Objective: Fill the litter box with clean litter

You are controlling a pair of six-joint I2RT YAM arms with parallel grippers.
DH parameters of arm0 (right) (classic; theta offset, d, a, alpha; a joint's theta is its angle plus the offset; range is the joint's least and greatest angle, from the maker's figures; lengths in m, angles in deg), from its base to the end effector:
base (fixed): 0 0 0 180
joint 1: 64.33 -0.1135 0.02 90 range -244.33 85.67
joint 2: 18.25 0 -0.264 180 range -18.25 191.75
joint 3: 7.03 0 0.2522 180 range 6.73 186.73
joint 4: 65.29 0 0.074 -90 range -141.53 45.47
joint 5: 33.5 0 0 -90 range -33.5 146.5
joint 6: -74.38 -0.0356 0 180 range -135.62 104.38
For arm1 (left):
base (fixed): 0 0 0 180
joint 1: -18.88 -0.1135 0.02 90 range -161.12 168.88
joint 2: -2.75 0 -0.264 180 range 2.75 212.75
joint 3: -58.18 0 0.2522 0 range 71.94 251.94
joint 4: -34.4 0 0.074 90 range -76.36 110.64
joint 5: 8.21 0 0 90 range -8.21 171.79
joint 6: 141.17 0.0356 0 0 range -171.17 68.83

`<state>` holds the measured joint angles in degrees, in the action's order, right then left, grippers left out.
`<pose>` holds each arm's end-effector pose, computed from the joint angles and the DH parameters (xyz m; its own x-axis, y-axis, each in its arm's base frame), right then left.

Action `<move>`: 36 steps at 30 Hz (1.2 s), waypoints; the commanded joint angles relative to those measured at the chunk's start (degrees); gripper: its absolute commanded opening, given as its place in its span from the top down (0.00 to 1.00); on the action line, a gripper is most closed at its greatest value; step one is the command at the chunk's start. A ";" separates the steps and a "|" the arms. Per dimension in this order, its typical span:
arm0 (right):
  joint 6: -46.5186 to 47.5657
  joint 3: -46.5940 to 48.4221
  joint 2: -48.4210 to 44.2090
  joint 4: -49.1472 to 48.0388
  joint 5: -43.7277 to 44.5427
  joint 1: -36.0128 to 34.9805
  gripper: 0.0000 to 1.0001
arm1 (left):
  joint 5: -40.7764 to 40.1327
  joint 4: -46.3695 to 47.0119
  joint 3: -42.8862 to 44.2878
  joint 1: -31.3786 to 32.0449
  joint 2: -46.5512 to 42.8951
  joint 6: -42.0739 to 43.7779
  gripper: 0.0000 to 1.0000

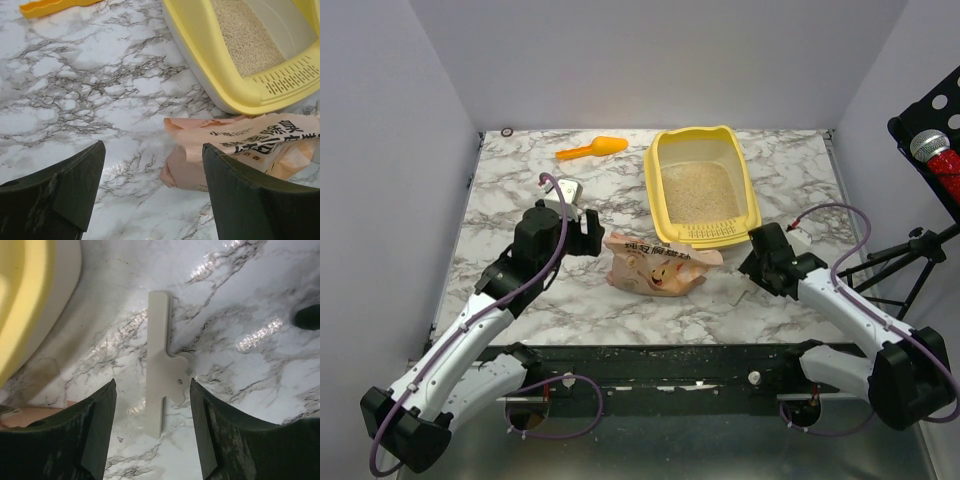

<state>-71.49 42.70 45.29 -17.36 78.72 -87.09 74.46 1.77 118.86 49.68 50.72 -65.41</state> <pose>0.1877 0.0642 0.1954 -0.6155 0.5728 -0.5414 0.5640 0.7999 0.2050 0.1673 -0.0944 0.3278 -0.3832 -0.0556 -0.9220 0.3204 0.9282 -0.1891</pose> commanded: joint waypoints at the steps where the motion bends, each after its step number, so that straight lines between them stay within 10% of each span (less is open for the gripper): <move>1: 3.05 3.58 -0.88 -0.51 1.51 0.35 0.31 | -2.86 0.86 1.95 -0.48 1.86 -4.12 0.12; 8: 11.83 10.26 -3.78 0.37 1.52 0.35 0.30 | -3.22 -2.22 5.29 -2.67 6.34 -14.65 0.05; 18: 21.33 12.46 -6.86 -4.73 -6.04 0.18 0.31 | 28.93 9.98 -1.56 -18.58 13.11 -35.67 0.01; 36: 22.04 8.42 -8.53 -7.28 -10.44 0.26 0.32 | 48.29 26.17 -2.53 -19.21 30.78 -45.26 0.01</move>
<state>-50.01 52.18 37.78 -23.48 69.96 -87.07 117.65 22.93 116.48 30.82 79.94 -108.36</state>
